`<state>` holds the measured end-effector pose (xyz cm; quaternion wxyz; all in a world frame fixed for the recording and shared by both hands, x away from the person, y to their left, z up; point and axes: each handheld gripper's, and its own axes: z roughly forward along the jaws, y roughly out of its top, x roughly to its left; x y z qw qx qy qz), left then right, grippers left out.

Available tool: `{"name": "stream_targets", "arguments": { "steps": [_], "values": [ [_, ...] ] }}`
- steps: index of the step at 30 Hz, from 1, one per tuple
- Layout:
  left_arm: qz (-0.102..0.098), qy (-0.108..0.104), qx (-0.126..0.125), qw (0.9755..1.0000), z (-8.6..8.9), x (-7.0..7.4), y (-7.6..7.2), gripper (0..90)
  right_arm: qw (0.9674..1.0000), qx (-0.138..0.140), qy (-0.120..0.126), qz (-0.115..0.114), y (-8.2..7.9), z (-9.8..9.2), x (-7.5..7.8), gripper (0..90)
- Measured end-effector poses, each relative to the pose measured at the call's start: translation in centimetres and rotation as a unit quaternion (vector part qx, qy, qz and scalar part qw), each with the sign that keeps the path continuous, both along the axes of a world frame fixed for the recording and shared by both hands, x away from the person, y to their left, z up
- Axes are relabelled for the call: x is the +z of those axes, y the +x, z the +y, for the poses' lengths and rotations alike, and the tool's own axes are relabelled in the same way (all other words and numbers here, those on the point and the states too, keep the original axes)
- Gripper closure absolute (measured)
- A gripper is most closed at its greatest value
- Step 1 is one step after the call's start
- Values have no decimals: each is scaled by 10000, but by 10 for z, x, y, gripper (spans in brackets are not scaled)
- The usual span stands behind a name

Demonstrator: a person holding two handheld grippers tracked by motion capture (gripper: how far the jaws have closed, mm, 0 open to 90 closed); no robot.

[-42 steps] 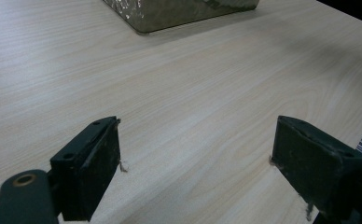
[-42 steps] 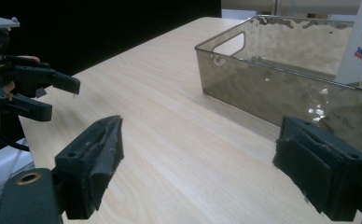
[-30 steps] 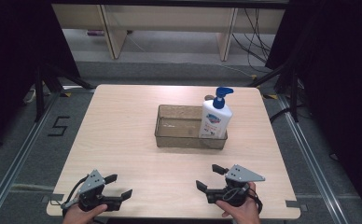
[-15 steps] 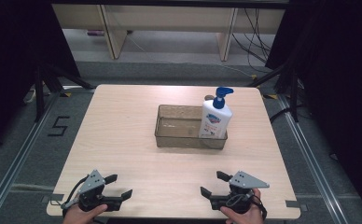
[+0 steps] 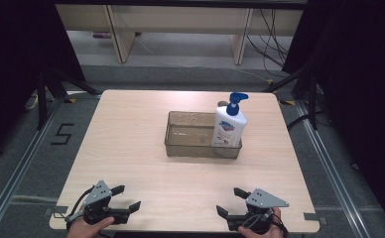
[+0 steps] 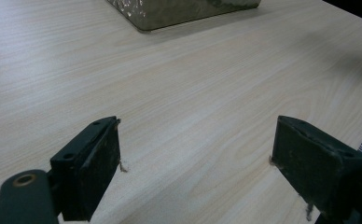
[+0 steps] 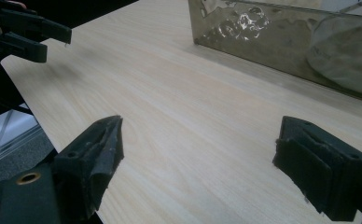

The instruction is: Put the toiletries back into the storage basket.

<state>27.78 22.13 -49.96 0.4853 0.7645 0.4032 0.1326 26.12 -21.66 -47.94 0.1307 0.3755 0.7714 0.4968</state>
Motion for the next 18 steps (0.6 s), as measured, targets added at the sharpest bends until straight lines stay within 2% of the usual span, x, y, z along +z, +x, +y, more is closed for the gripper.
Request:
{"name": "stream_targets", "arguments": {
  "steps": [1, 3, 4, 5, 6, 7, 8, 9, 11, 12, 13, 15, 16, 18],
  "values": [
    [-21, -21, -57, 10000, 0, 0, 1, 147, 9998, 44, -30, -175, 2, -1, -2, 156],
    [-20, 16, -38, 10000, 0, 0, 0, 147, 10000, -18, 36, -40, -1, -2, -2, 156],
    [-16, 27, -43, 10000, 0, 0, 0, 147, 9999, 41, -63, -107, 0, -4, -1, 156],
    [-16, 18, -32, 10000, 0, 0, 0, 147, 9999, 111, 18, -23, -1, -4, -2, 155],
    [-22, -3, -54, 10000, 0, 0, 0, 147, 9999, 62, -75, -114, -1, -6, -1, 156],
    [-16, -9, -42, 10000, 0, 0, 0, 147, 10000, -41, 46, -33, -4, -5, -2, 156],
    [-19, -2, -57, 10000, 1, 0, 0, 147, 10000, -44, 59, -56, -4, -5, -2, 156],
    [-14, 16, -51, 10000, 1, 0, 0, 147, 9998, 2, -36, -170, -3, -8, -2, 156],
    [-19, 28, -47, 10000, 0, 0, 0, 147, 9999, -72, -64, -119, -5, -9, -2, 155],
    [-20, 58, -73, 10000, 1, 0, 0, 147, 9998, -151, 2, 99, -9, -8, -1, 155],
    [-23, 81, -85, 9999, 1, 0, 0, 147, 9998, -98, -64, -173, -6, -10, -3, 155],
    [-12, 84, -74, 9999, 1, 0, 0, 147, 10000, -38, 50, -39, -8, -9, -3, 155],
    [-1, 39, -29, 10000, 0, 0, 0, 147, 9998, -94, -86, -154, -9, -11, -3, 155],
    [-1, 39, -34, 10000, 0, 0, 0, 147, 9998, -124, -38, -146, -10, -10, -5, 155]
  ]
}}
